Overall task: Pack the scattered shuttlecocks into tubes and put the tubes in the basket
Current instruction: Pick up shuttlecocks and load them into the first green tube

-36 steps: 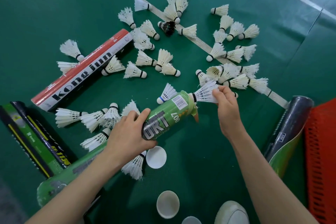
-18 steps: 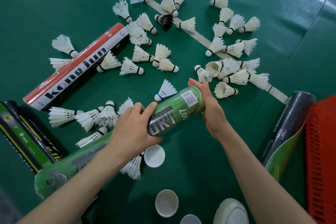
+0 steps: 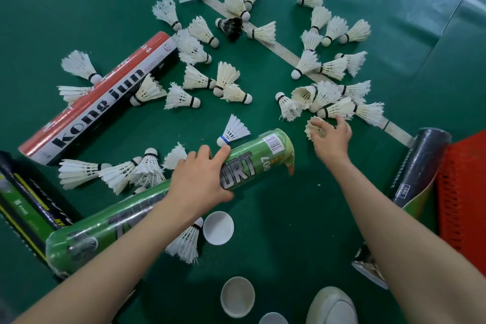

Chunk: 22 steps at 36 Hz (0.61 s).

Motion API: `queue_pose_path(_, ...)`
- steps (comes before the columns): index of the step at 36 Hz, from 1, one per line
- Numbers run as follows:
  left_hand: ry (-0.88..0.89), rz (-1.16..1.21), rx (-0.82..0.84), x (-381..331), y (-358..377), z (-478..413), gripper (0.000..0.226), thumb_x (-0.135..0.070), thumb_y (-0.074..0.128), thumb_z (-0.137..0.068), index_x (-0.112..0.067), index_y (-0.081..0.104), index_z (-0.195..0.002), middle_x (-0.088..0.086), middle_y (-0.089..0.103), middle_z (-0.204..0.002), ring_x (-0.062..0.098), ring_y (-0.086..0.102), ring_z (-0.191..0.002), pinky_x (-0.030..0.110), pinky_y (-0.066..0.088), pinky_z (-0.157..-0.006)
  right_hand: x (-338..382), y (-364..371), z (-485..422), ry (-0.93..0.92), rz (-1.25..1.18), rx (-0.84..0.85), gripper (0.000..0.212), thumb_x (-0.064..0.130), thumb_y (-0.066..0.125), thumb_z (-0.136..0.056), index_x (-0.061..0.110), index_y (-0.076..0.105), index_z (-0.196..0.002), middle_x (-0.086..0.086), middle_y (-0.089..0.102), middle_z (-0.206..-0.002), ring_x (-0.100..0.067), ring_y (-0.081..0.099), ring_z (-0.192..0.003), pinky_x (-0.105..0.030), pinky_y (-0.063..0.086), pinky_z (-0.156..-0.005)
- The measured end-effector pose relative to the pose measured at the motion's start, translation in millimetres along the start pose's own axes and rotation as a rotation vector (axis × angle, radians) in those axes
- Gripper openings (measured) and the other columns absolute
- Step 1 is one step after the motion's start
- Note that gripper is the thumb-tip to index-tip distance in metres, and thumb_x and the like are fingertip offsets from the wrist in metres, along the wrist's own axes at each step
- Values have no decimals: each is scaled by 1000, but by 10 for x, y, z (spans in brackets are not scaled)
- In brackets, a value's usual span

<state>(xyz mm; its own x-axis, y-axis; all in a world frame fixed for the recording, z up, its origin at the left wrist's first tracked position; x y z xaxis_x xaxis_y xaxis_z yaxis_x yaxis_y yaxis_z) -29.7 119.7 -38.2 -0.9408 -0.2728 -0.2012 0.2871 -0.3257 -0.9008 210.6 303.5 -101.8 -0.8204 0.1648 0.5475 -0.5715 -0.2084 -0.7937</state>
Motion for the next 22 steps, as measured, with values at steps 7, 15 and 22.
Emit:
queue_pose_path(7, -17, 6, 16, 45, 74, 61, 90, -55, 68, -70, -32, 20, -143, 2, 42, -112, 24, 47, -104, 33, 38, -80, 54, 53, 95, -109, 121, 38, 54, 8, 49, -94, 8, 32, -146, -8, 21, -157, -27, 15, -144, -35, 14, -117)
queue_pose_path(15, -32, 43, -7, 128, 17, 194, 88, -56, 68, -71, -33, 22, -143, 0, 41, -109, 23, 46, -102, 32, 40, -80, 87, -353, 377, -148, -78, -224, 52, -10, 53, -84, 1, 48, -135, -11, 44, -142, -22, 43, -130, -9, 21, -100)
queue_pose_path(22, -90, 80, -33, 301, -84, 333, 90, -59, 69, -69, -35, 21, -142, -1, 41, -111, 21, 45, -106, 33, 43, -82, 268, -414, 693, -114, -496, -185, 12, 21, 71, -85, 16, 64, -93, -6, 60, -104, 12, 54, -75, -3, 41, -74)
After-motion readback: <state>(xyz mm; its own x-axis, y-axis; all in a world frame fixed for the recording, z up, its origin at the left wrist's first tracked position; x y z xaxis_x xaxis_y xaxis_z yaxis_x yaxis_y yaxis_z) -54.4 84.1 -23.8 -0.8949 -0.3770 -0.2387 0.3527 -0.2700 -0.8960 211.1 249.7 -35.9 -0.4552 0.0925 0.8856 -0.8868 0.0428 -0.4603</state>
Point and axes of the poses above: each hand's wrist, its own z-axis away from the middle knuckle, its own y-axis out of the palm, x = y × z, the point moved 10 cm from there along -z, towards the middle knuckle
